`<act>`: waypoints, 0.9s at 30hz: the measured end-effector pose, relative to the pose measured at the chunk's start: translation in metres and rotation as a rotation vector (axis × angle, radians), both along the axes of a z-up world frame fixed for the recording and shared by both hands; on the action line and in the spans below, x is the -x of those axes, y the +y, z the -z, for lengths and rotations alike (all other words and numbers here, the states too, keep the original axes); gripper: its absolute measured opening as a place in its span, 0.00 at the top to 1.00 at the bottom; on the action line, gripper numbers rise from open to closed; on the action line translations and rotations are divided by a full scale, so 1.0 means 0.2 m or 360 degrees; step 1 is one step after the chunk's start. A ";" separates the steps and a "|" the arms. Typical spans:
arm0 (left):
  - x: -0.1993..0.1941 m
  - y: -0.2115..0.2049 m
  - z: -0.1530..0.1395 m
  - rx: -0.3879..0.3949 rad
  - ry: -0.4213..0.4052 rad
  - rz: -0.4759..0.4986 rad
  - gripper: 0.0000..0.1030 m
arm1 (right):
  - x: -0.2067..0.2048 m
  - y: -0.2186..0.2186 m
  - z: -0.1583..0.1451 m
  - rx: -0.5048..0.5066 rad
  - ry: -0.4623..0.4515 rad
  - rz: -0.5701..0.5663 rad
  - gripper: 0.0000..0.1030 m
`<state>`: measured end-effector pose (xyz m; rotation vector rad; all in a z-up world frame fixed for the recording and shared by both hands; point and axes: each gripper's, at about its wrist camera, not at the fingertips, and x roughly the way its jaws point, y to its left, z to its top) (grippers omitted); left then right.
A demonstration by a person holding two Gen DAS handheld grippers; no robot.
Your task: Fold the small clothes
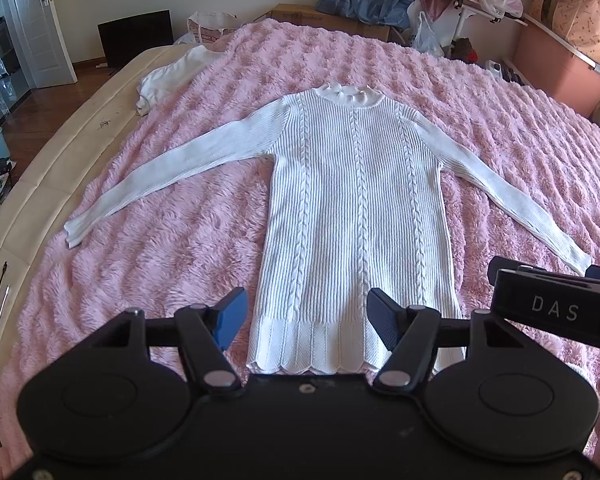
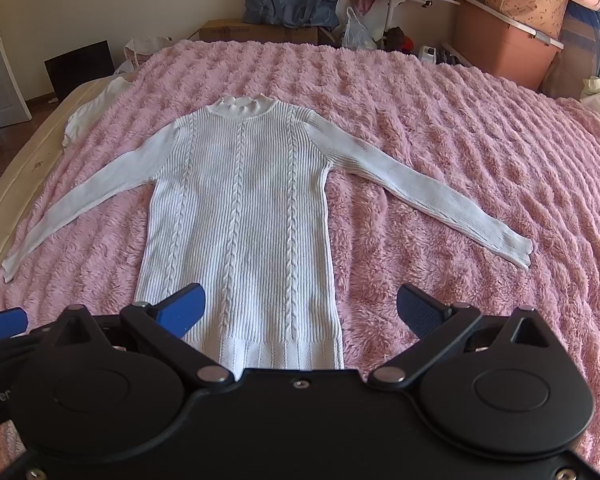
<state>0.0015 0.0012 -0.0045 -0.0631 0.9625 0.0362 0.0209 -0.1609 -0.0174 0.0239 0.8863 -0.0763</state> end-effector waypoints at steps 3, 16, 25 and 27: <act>-0.01 0.00 0.00 0.0004 0.0007 -0.0003 0.33 | 0.00 0.00 0.00 0.0003 0.0000 -0.0002 0.00; -0.01 0.00 0.00 0.0011 0.0013 -0.0001 0.33 | -0.01 0.00 0.00 0.0004 0.0000 -0.0003 0.00; -0.01 0.00 0.00 0.0013 0.0010 0.0004 0.33 | 0.00 0.00 0.00 0.0007 0.0001 -0.0003 0.00; -0.01 0.00 0.00 0.0013 0.0010 0.0003 0.33 | -0.01 0.00 0.00 0.0007 0.0002 -0.0004 0.00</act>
